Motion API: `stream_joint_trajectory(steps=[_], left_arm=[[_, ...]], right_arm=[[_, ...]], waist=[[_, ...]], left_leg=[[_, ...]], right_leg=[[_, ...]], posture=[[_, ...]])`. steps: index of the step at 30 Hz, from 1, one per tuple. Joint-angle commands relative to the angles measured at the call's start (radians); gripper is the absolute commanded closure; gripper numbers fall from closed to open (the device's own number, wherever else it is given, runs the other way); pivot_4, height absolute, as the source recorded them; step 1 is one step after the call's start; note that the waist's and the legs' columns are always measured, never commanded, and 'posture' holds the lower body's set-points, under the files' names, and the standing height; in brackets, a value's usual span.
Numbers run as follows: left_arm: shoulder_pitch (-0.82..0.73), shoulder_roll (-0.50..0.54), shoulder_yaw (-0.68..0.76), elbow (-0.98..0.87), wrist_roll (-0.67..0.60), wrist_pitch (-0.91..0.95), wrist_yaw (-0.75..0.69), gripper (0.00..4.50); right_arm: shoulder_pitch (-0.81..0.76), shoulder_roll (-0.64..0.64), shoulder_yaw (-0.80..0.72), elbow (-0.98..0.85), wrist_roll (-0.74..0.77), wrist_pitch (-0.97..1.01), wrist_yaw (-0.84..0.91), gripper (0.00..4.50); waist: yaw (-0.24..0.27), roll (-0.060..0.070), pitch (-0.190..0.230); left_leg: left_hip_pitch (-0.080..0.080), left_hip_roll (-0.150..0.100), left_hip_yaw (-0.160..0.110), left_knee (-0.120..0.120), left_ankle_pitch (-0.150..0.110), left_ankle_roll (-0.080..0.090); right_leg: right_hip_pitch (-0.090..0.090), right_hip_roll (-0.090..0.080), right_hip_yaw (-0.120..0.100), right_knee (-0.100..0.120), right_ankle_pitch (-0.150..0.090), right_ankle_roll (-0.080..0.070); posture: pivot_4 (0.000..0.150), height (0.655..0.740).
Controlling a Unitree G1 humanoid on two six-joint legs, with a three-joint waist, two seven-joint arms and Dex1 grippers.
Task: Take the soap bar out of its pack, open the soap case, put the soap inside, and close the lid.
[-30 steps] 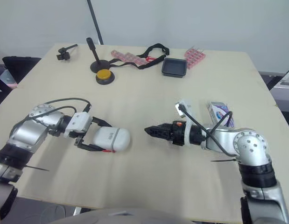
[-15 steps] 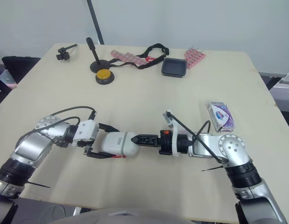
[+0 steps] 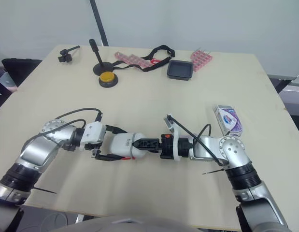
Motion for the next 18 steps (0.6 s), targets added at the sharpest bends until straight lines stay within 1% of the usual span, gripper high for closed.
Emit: stream_joint_trajectory(steps=[1, 3, 12, 18], left_arm=[[-0.017, -0.004, 0.015, -0.003, 0.0, -0.012, -0.001, 1.02], [-0.018, -0.006, 0.017, -0.001, 0.002, -0.011, -0.001, 1.02], [-0.01, -0.007, 0.019, -0.005, 0.003, -0.011, -0.004, 1.02], [-0.012, 0.001, 0.035, 0.01, 0.0, -0.017, -0.007, 1.02]], right_arm=[[-0.02, -0.003, -0.006, 0.003, 0.034, 0.009, 0.007, 1.72], [-0.02, -0.007, -0.009, 0.008, 0.034, 0.013, 0.011, 2.39], [-0.006, -0.023, -0.03, 0.018, 0.034, 0.015, 0.03, 2.4], [0.062, -0.074, -0.153, -0.041, 0.034, -0.001, 0.164, 2.4]], waist=[[0.0, 0.0, 0.0], [0.0, 0.0, 0.0], [0.0, 0.0, 0.0], [0.005, 0.0, 0.0]], left_leg=[[0.0, 0.0, 0.0, 0.0, 0.0, 0.0], [0.0, 0.0, 0.0, 0.0, 0.0, 0.0], [0.0, 0.0, 0.0, 0.0, 0.0, 0.0], [-0.001, 0.0, 0.0, 0.0, 0.0, 0.0]], right_leg=[[0.0, 0.0, 0.0, 0.0, 0.0, 0.0], [0.0, 0.0, 0.0, 0.0, 0.0, 0.0], [0.0, 0.0, 0.0, 0.0, 0.0, 0.0], [0.0, 0.0, 0.0, 0.0, 0.0, 0.0]], posture=[[0.15, 0.7395], [0.15, 0.7395], [0.15, 0.7395], [0.15, 0.7395]])
